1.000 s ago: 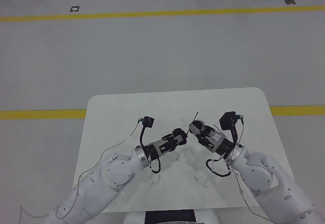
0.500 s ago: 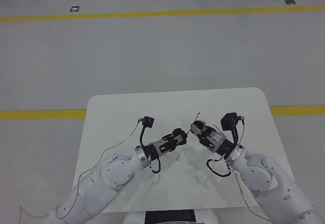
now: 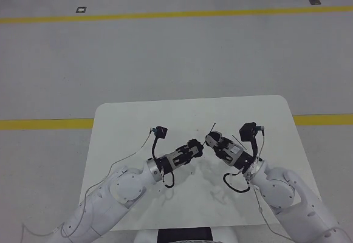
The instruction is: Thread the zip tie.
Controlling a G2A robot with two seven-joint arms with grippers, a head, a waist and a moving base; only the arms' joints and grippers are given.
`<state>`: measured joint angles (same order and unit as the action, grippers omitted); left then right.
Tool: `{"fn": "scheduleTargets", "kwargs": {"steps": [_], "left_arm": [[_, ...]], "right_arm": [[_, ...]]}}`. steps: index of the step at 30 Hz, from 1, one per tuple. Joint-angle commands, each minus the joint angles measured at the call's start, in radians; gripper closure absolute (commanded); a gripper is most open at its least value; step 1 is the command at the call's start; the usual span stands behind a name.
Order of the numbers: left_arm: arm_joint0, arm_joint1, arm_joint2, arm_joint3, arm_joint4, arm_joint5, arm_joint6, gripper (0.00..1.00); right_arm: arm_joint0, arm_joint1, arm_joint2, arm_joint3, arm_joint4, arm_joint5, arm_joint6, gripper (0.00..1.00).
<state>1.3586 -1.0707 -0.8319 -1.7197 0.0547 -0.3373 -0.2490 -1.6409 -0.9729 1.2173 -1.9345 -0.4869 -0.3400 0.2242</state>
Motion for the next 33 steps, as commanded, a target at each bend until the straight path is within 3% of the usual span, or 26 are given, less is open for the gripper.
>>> {"fn": "scheduleTargets", "kwargs": {"steps": [1,15,25,33], "left_arm": [[0.0,0.0,0.0,0.0,0.0,0.0,0.0,1.0],[0.0,0.0,0.0,0.0,0.0,0.0,0.0,1.0],[0.0,0.0,0.0,0.0,0.0,0.0,0.0,1.0],[0.0,0.0,0.0,0.0,0.0,0.0,0.0,1.0]], "right_arm": [[-0.001,0.0,0.0,0.005,0.004,0.0,-0.001,1.0],[-0.009,-0.009,0.017,0.001,0.054,0.034,0.023,1.0],[-0.001,-0.014,0.016,-0.005,0.062,0.008,0.058,1.0],[-0.001,-0.018,0.018,-0.003,0.055,0.022,0.068,1.0]]}}
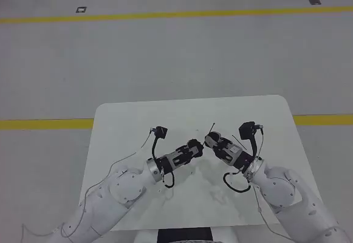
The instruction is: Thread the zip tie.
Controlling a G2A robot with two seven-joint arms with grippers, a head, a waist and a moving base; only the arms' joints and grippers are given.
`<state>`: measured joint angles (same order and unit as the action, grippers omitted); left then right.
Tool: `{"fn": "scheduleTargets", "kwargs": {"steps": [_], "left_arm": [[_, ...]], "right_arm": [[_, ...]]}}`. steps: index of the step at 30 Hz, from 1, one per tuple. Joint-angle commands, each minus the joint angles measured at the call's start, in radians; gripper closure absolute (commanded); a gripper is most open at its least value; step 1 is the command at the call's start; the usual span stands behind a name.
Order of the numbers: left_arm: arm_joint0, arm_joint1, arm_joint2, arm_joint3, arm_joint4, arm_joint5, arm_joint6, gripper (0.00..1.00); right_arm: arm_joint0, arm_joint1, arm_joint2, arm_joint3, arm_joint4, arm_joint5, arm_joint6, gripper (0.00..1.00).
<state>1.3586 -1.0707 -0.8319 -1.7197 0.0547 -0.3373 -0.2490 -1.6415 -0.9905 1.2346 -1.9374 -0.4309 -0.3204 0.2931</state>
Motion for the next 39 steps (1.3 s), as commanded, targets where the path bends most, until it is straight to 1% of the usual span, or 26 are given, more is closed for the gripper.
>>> {"fn": "scheduleTargets", "kwargs": {"steps": [1,16,24,27,39], "left_arm": [[0.0,0.0,0.0,0.0,0.0,0.0,0.0,1.0],[0.0,0.0,0.0,0.0,0.0,0.0,0.0,1.0],[0.0,0.0,0.0,0.0,0.0,0.0,0.0,1.0],[0.002,-0.002,0.003,-0.003,0.004,0.008,0.009,1.0],[0.008,-0.008,-0.002,-0.003,0.007,0.002,0.016,1.0]], "right_arm": [[-0.002,-0.001,0.002,0.0,-0.002,0.004,-0.002,1.0],[-0.016,-0.01,0.01,0.004,0.032,0.012,-0.013,1.0],[-0.02,-0.014,0.014,0.007,0.041,0.004,-0.008,1.0],[-0.021,-0.015,0.016,0.008,0.04,0.0,-0.007,1.0],[-0.026,-0.02,0.021,0.01,0.037,-0.01,0.0,1.0]]}}
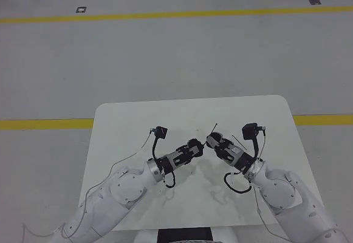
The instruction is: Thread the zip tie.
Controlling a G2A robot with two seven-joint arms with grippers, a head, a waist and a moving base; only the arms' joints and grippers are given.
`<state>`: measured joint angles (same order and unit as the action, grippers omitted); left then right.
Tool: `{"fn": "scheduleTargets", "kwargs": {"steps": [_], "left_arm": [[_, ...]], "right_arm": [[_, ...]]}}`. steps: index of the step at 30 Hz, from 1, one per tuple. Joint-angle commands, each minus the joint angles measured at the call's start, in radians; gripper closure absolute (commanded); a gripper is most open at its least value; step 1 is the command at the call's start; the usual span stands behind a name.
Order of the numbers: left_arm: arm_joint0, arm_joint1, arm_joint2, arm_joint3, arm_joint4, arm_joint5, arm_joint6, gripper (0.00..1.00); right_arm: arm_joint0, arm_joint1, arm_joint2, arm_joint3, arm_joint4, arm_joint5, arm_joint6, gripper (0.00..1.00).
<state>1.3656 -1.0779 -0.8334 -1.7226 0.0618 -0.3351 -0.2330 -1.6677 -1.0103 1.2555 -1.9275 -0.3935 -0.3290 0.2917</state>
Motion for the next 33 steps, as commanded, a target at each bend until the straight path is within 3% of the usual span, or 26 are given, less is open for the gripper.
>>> {"fn": "scheduleTargets", "kwargs": {"steps": [1,33], "left_arm": [[0.001,-0.001,-0.001,0.0,0.0,-0.001,0.0,1.0],[0.019,-0.008,-0.023,-0.009,0.004,-0.005,-0.001,1.0]], "right_arm": [[0.0,-0.001,0.0,0.001,0.0,-0.004,0.003,1.0],[0.004,0.0,-0.015,-0.019,-0.083,-0.011,0.005,1.0]]}}
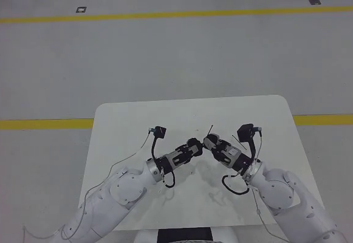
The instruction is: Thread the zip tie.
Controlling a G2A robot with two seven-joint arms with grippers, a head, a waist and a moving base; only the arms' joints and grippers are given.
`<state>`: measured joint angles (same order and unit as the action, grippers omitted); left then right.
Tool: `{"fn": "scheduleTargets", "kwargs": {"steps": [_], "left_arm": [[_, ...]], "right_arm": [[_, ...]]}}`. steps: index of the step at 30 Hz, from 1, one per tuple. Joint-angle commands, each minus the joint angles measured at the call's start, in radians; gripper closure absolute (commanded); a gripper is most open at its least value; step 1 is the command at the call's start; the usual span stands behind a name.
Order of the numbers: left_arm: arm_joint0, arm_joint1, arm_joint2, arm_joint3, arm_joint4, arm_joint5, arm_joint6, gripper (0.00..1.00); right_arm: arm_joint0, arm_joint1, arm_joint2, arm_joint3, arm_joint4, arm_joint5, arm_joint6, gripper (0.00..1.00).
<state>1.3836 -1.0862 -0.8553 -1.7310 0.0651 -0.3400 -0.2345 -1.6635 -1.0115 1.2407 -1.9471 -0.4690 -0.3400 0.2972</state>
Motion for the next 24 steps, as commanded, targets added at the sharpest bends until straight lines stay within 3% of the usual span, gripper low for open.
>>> {"fn": "scheduleTargets", "kwargs": {"steps": [1,19,20,22,24], "left_arm": [[0.002,0.0,-0.002,-0.001,0.001,0.0,0.001,1.0],[0.003,-0.005,-0.006,0.001,-0.002,0.0,-0.011,1.0],[0.003,-0.005,-0.007,0.002,-0.002,0.0,-0.012,1.0],[0.003,-0.006,-0.007,0.002,-0.003,0.0,-0.012,1.0],[0.003,-0.006,-0.008,0.003,-0.004,0.0,-0.013,1.0]], "right_arm": [[0.0,0.002,0.0,0.001,-0.019,0.0,0.0,1.0],[0.004,0.005,-0.005,0.007,-0.034,0.0,-0.013,1.0],[0.005,0.005,-0.005,0.007,-0.034,0.0,-0.013,0.95],[0.006,0.005,-0.004,0.008,-0.029,0.0,-0.016,0.67],[0.007,0.005,-0.003,0.009,-0.03,0.0,-0.016,0.62]]}}
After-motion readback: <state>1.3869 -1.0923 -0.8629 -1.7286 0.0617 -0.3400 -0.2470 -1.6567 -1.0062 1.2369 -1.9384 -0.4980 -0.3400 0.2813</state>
